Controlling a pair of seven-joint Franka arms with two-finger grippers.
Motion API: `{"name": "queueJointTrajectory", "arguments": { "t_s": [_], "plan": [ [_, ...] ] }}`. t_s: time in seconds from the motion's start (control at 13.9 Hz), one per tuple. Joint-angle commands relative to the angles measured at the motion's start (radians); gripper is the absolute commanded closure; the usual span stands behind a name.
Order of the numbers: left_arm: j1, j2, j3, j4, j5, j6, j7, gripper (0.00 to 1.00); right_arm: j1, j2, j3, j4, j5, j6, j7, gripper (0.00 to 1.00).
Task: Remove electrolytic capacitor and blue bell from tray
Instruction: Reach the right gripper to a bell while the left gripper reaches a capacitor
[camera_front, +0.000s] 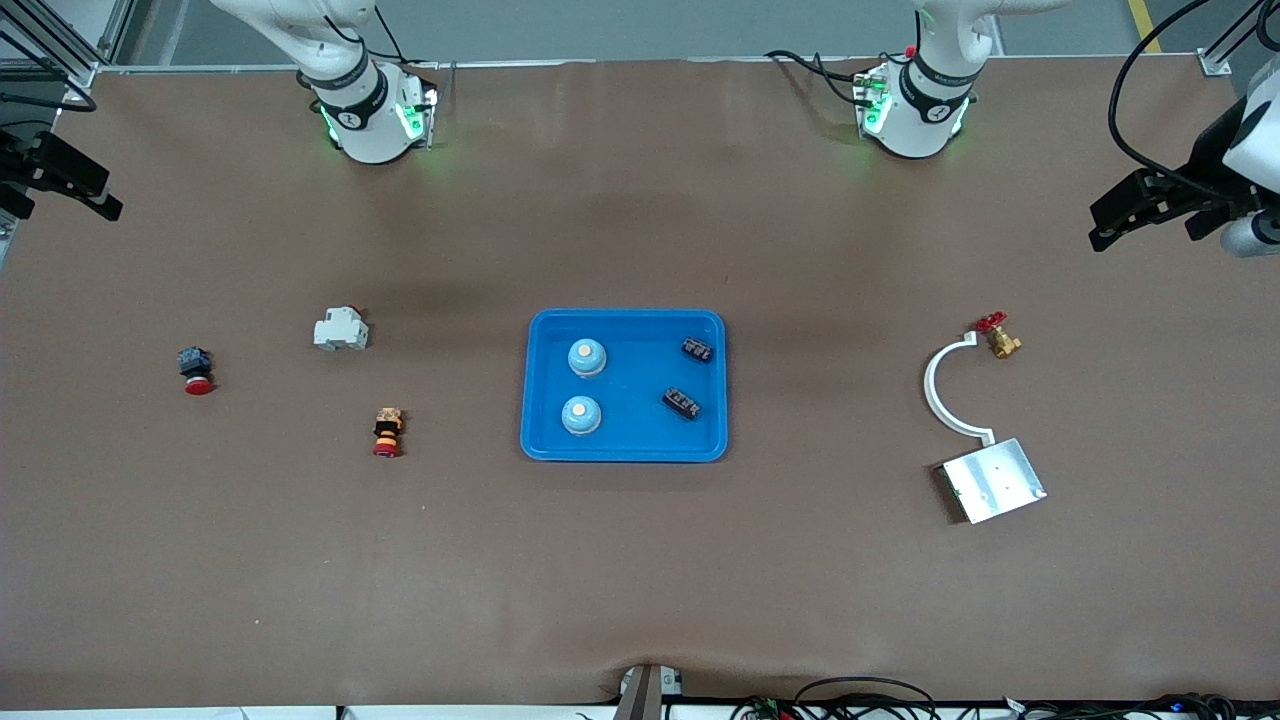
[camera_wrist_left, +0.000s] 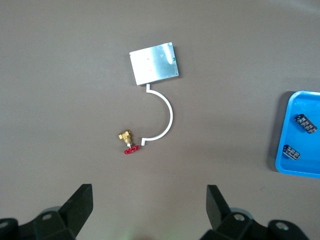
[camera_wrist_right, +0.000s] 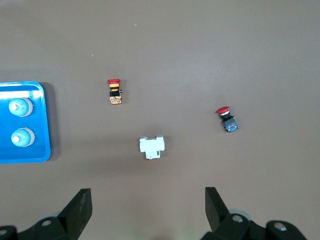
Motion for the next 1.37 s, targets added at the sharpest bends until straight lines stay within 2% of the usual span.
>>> {"name": "queueJointTrajectory", "arguments": {
  "t_s": [0.0, 0.22, 0.43, 0.5, 0.72, 0.94, 1.08, 1.22, 1.3],
  "plan": [
    [0.007, -0.009, -0.003, 0.006, -0.006, -0.016, 0.015, 0.00, 0.007, 0.008, -0.007, 0.020, 0.004, -0.008, 0.003, 0.00],
    [0.001, 0.006, -0.003, 0.008, -0.005, -0.016, 0.007, 0.00, 0.007, 0.008, -0.007, 0.020, 0.004, -0.009, 0.003, 0.00],
    [-0.005, 0.072, -0.015, 0.013, -0.015, -0.014, -0.002, 0.00, 0.007, 0.008, -0.007, 0.019, 0.004, -0.012, 0.003, 0.00],
    [-0.019, 0.104, -0.039, 0.012, -0.017, -0.011, -0.016, 0.00, 0.009, 0.008, -0.007, 0.019, 0.002, -0.011, 0.003, 0.00],
    [-0.090, 0.198, -0.087, 0.002, -0.009, 0.061, -0.214, 0.00, 0.009, 0.005, -0.007, 0.005, 0.008, -0.009, 0.016, 0.00],
    [-0.188, 0.265, -0.092, -0.044, -0.002, 0.185, -0.414, 0.00, 0.027, -0.001, 0.002, -0.069, 0.016, 0.020, 0.159, 0.00],
    [-0.251, 0.314, -0.092, -0.057, -0.002, 0.258, -0.528, 0.00, 0.085, -0.005, 0.006, -0.131, 0.017, 0.067, 0.247, 0.00],
    [-0.313, 0.369, -0.092, -0.054, 0.033, 0.309, -0.656, 0.10, 0.183, -0.016, 0.011, -0.205, 0.017, 0.147, 0.442, 0.00],
    [-0.335, 0.398, -0.092, -0.054, 0.052, 0.334, -0.721, 0.10, 0.232, -0.016, 0.011, -0.237, 0.017, 0.191, 0.537, 0.00]
  ]
}}
